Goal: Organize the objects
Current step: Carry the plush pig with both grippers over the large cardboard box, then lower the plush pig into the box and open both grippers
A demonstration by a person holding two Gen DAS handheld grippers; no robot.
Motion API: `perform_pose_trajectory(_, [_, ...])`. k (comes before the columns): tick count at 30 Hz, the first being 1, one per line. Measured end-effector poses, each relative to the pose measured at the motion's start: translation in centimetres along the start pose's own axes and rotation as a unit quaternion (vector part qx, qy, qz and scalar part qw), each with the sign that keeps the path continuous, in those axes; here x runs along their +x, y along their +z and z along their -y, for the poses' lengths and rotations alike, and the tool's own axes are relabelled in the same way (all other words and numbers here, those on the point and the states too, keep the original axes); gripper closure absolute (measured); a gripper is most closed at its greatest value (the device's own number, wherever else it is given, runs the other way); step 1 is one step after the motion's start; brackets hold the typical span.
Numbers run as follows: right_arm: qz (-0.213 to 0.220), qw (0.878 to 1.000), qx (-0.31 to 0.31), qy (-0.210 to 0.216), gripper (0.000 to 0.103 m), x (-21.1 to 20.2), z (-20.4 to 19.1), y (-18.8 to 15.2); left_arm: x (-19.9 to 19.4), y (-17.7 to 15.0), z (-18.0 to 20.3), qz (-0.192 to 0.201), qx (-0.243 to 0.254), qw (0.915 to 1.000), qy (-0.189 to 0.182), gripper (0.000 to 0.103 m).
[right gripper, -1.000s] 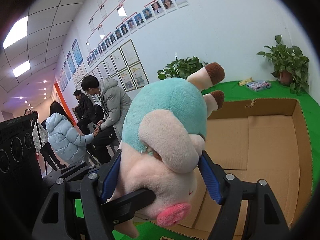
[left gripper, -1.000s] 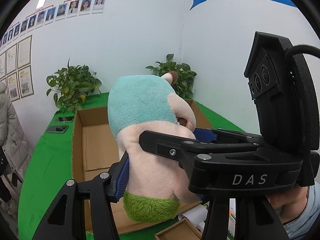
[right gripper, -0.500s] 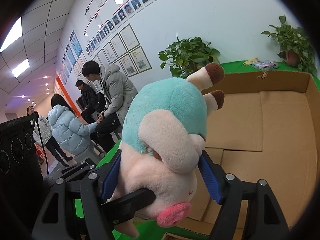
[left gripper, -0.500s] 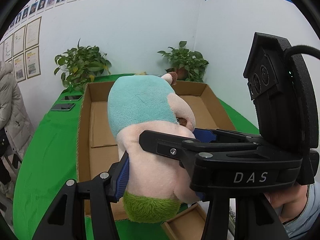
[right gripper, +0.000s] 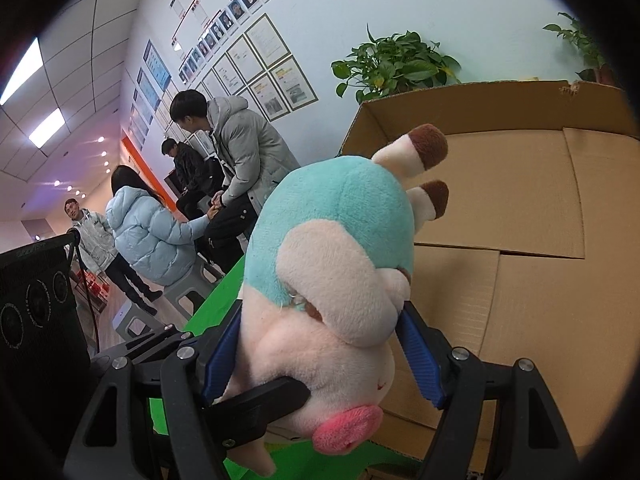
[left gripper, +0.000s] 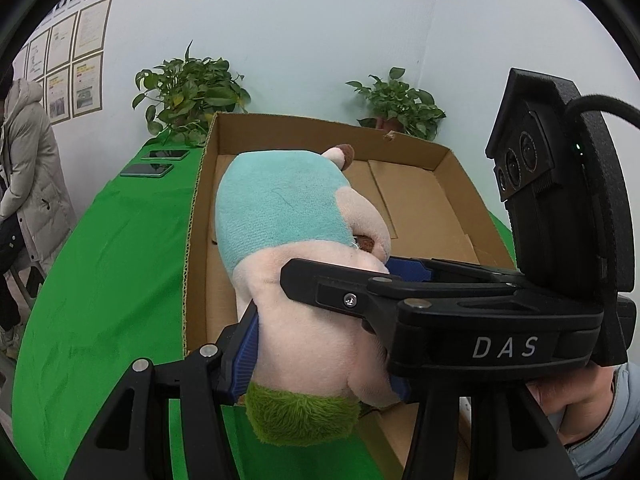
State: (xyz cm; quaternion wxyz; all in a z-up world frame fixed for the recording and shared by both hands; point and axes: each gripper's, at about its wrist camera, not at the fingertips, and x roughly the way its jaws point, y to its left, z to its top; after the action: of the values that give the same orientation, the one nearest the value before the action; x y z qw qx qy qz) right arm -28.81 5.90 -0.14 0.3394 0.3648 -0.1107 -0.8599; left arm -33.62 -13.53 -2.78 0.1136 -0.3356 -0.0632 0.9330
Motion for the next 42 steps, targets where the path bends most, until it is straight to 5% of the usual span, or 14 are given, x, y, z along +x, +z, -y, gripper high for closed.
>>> perform_pose_trajectory(13, [-0.042, 0.998, 0.045, -0.018, 0.032, 6.1, 4.1, 0.4, 6.3, -0.4, -6.1, -0.07, -0.062, 0.9955, 0.007, 0.043])
perform_pose_trajectory(20, [-0.034, 0.999, 0.026, -0.022, 0.031, 6.6, 3.5, 0.3, 3.5, -2.2, -8.3, -0.067, -0.087, 0.9939, 0.008, 0.042])
perform_pose_trajectory(25, [-0.042, 0.999, 0.026, -0.02, 0.014, 6.5, 3.6, -0.3, 1.4, -4.1, -10.2, -0.062, -0.101, 0.9929, 0.014, 0.042])
perform_pose_trajectory(33, [-0.025, 0.998, 0.062, -0.022, 0.014, 3.9, 3.1, 0.7, 1.4, -4.2, -12.9, -0.065, -0.139, 0.9882, 0.0, 0.049])
perform_pose_trajectory(42, [-0.061, 0.995, 0.074, -0.038, 0.014, 2.7, 3.1, -0.2, -0.7, -4.8, -10.0, -0.041, -0.076, 0.9957, 0.034, 0.057])
